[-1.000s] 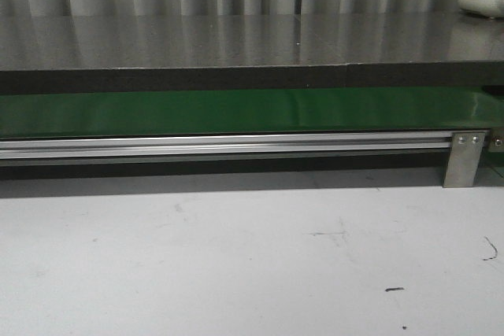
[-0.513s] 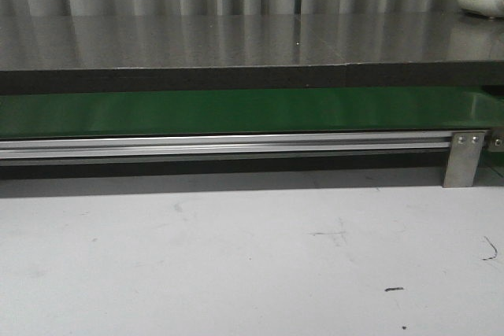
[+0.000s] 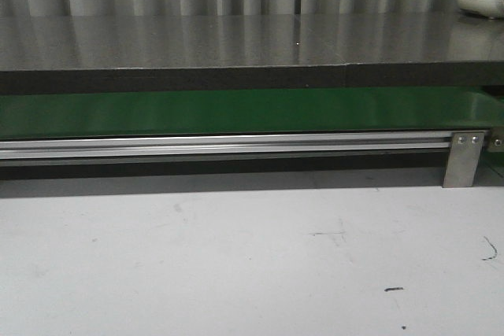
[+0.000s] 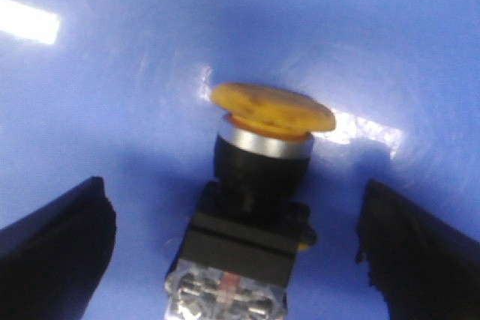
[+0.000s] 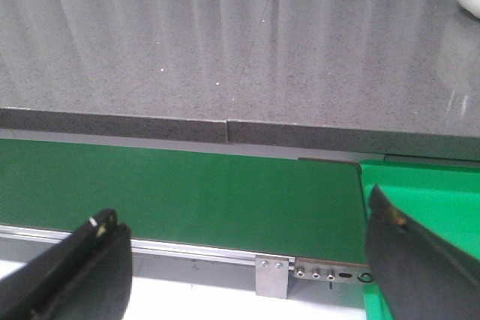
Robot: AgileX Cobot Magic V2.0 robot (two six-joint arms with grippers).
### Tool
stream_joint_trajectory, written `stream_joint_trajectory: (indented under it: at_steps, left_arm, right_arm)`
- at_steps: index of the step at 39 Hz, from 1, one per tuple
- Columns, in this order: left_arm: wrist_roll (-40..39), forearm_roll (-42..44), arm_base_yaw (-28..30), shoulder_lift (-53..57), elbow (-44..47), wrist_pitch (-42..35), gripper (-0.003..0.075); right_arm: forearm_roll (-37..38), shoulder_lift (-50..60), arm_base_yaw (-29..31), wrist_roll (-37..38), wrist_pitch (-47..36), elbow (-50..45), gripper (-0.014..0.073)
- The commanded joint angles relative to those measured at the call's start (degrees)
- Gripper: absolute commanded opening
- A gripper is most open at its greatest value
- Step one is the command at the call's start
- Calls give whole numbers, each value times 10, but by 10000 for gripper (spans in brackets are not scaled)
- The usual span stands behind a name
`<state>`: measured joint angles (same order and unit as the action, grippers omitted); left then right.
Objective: Move button from left to right
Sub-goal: 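Carry the button with the left gripper onto the green conveyor belt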
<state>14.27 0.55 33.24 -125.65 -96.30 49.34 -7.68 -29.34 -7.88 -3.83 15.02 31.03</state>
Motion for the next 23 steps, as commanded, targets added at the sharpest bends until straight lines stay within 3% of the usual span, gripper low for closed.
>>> stream_joint_trajectory:
  at_steps: [1,8,12,23]
  left_arm:
    - [4,-6,0,24,-25,9,525]
    - [4,-6,0,23,-27,13,162]
    - [4,-6,0,23,-38,31,38]
    - [3,-11,-17,62,-89,79,21]
  right_arm:
    - [-1,-4,2,-2,-49,21,647]
    - [-1,-4,2,-2,-49,21,647]
    - [-1,-4,2,-2,-49,21,647]
    - [-1,-4,2,-2,-49,21,647]
